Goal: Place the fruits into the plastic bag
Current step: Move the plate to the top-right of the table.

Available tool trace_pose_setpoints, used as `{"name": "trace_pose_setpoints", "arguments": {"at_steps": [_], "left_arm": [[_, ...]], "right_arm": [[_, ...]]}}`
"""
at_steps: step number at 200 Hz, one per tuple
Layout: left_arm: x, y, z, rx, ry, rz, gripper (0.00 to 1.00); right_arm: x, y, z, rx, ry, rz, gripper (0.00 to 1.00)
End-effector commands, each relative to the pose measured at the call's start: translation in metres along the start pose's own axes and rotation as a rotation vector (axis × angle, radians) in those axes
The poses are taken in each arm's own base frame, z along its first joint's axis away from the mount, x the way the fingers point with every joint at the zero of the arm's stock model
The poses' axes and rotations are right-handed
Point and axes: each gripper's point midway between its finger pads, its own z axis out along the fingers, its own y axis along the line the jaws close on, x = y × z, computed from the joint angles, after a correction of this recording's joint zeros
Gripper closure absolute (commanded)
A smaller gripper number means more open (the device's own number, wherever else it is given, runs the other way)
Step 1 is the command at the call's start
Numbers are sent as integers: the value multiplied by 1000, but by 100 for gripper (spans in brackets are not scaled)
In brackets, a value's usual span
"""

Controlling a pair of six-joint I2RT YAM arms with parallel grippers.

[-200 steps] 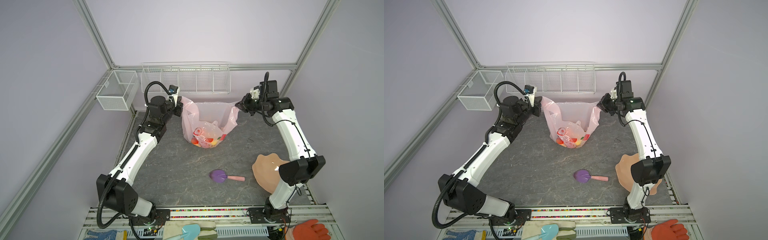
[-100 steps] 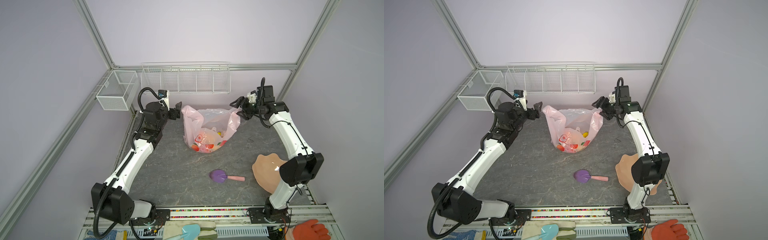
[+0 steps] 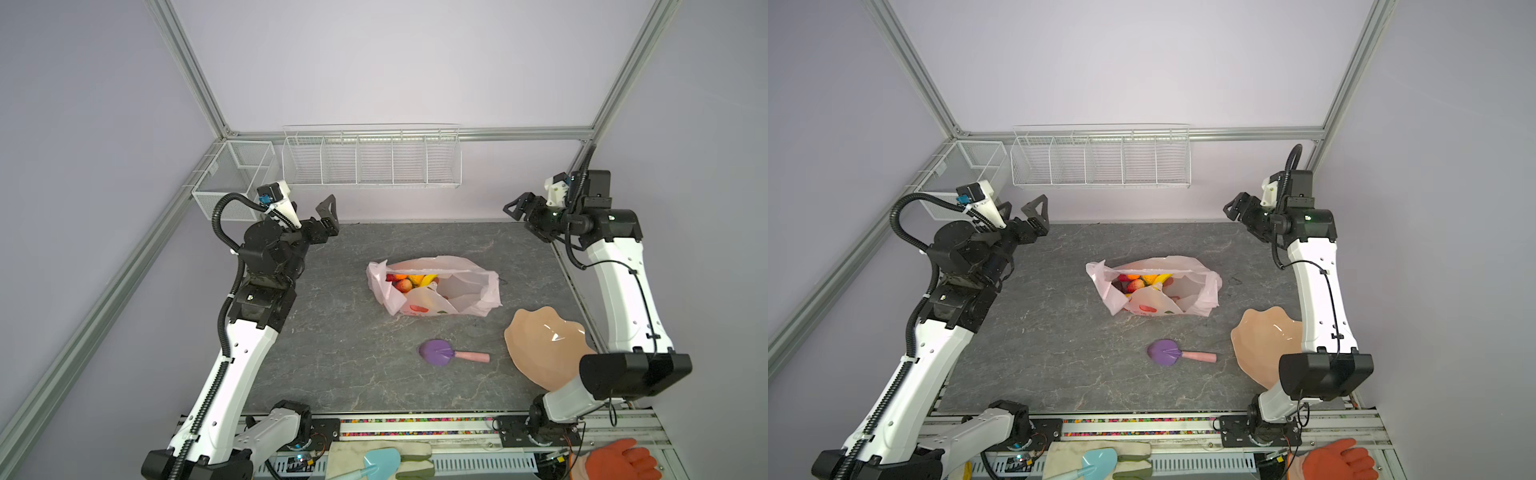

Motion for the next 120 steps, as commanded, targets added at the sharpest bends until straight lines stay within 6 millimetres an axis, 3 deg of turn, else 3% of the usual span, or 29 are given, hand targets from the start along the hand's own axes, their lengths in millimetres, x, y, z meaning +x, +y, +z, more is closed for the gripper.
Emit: {"name": "trace_pose_setpoints", "arguments": {"at_steps": [1,34,73,97,120], "left_arm": [[18,1,-8,-2,109,1,1],[36,-3,-22,35,160,24,1],[62,-5,-32,53,234,65,1],[68,-4,-38,53,248,75,0],[67,-2,-45,46,240,87,0]], "right_arm": [[42,-54,-17,230,110,3,12],[110,-115,-19,407,236,54,11],[188,-144,9,438,455,83,0],[220,-158,23,527,560,7,8],[238,-170,34,590,617,-41,19]]}}
